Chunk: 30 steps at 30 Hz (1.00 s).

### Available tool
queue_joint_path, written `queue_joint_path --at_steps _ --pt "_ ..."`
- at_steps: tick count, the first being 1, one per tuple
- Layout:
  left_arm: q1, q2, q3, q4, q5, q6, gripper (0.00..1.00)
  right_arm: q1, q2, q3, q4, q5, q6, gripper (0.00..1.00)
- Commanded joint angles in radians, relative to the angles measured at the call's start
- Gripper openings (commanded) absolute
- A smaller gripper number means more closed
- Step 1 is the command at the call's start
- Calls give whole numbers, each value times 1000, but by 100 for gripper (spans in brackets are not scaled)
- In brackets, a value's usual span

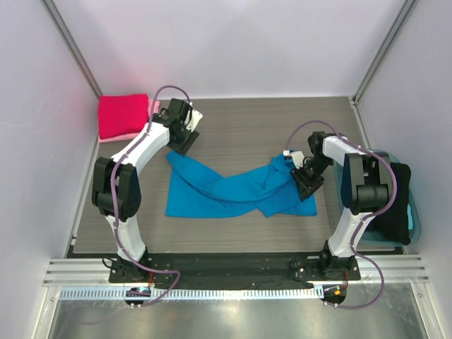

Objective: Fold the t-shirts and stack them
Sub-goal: Flatten the tshirt out

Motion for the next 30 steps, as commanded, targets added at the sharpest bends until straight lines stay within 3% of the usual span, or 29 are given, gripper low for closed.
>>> queue_joint_path --at_steps 1,16,18,23,27,30 --pt "4 -43 -7 14 -5 -3 66 15 -24 -5 -3 4 8 38" --pt "5 -48 -4 18 -15 0 66 40 -4 -14 8 28 37 38" --pt "4 -51 -10 21 -18 4 66 41 -1 -14 7 36 37 31" --pt "4 -51 -10 28 -27 8 66 40 -24 -19 7 48 36 1" --pt "4 -49 -2 25 -28 8 66 41 -88 7 -16 59 50 1" --pt "4 -72 1 20 -33 16 66 40 -172 116 -88 64 59 1"
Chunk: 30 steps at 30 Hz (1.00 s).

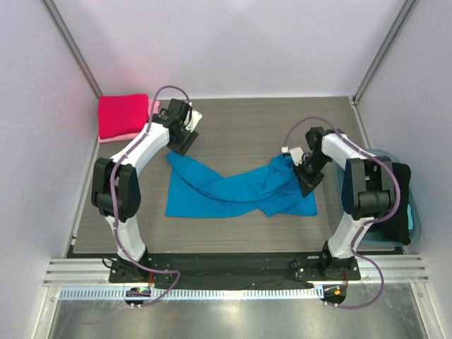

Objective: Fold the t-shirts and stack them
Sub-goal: Flatten the tshirt out

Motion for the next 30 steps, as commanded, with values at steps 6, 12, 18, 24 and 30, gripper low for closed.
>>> queue_joint_path --at_steps 6,12,18,24,30 --pt "5 -165 -75 22 7 69 66 2 -205 443 -165 -22 33 1" --pt "5 -237 -207 -7 85 128 65 2 -139 632 -129 -120 128 1" --pt "4 -217 -273 -4 161 137 65 2 16 853 -98 -154 165 1" --pt "5 -72 -185 -7 220 143 66 2 97 944 -101 -152 173 1" --pt "5 28 -101 -58 306 135 66 2 73 901 -95 -149 167 1"
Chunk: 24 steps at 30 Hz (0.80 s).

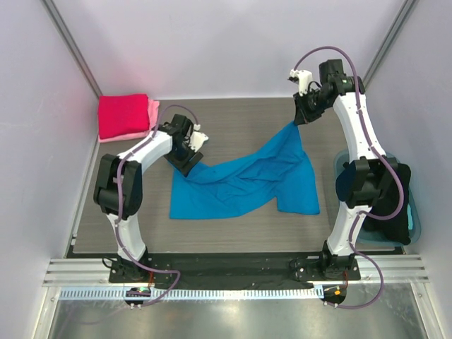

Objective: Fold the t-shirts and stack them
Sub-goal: Flatten the tshirt out

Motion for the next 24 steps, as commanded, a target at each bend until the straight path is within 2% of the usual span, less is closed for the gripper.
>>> queue_joint_path --at_steps 1,9,15,21,24 --pt "3 17 59 -38 86 5 66 3 -54 10 13 -11 9 1" --pt "5 22 137 -155 198 16 66 2 -74 -28 19 0 5 1" --pt "2 -72 111 -157 304 0 66 3 -64 -22 22 0 5 1" --pt "-23 -20 92 -167 372 10 60 2 -47 -14 24 4 4 1" --pt "-32 12 100 -157 379 8 60 3 -47 -17 24 10 2 1"
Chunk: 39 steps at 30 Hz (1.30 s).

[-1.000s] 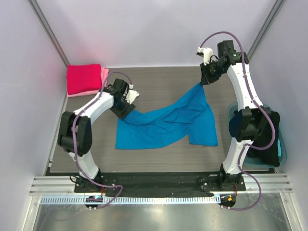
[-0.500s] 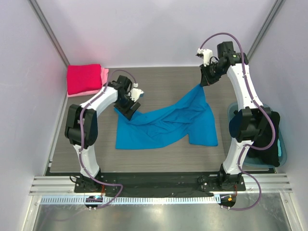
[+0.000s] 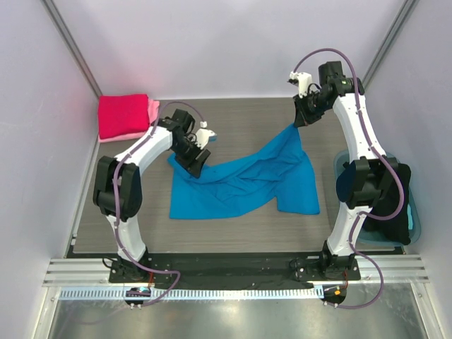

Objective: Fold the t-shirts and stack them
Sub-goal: Flatten the tshirt out

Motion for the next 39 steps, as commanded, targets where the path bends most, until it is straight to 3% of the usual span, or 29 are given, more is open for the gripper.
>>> queue_joint_path --at_steps 1,5,7,8,9,12,13,16,17,18,21,22,25,26,31,36,39 --pt "-13 29 5 -4 63 10 60 2 -38 11 24 12 2 1" --pt "-14 94 60 -18 73 8 58 3 -40 8 24 20 0 1" --pt "-14 123 88 -18 84 10 49 2 -38 8 26 23 -1 1" --pt "-14 132 108 -24 87 13 43 2 -38 8 29 26 0 1" --pt "-14 156 155 -41 90 19 27 2 -38 11 27 27 0 1" --pt "-14 180 293 -71 95 28 2 3 -34 18 30 33 -1 1" --pt "-13 183 327 -65 83 22 0 3 -34 18 30 38 0 1" --pt "-14 201 468 -16 26 19 2 2 -35 10 33 49 -3 1" --pt "-14 213 503 8 -35 11 10 3 -35 7 33 50 -5 1" --pt "-16 235 536 52 -76 -1 39 2 -31 -1 36 53 -5 1" --pt "-19 339 684 45 -237 -26 53 3 -15 7 38 56 -5 1" --pt "-19 342 689 45 -262 -32 54 2 -11 10 38 61 -5 1" --pt "-13 226 512 129 -292 -62 53 2 -11 21 38 62 -1 1" --pt "-11 133 361 190 -287 -59 52 3 -14 19 38 62 -1 1" --pt "12 -106 4 303 -284 -62 40 2 -29 -12 41 53 -3 1" --pt "91 -120 -75 260 -249 -108 46 3 -17 -4 41 47 2 1" --pt "165 -32 3 182 -168 -170 48 2 -9 -1 39 46 5 1"
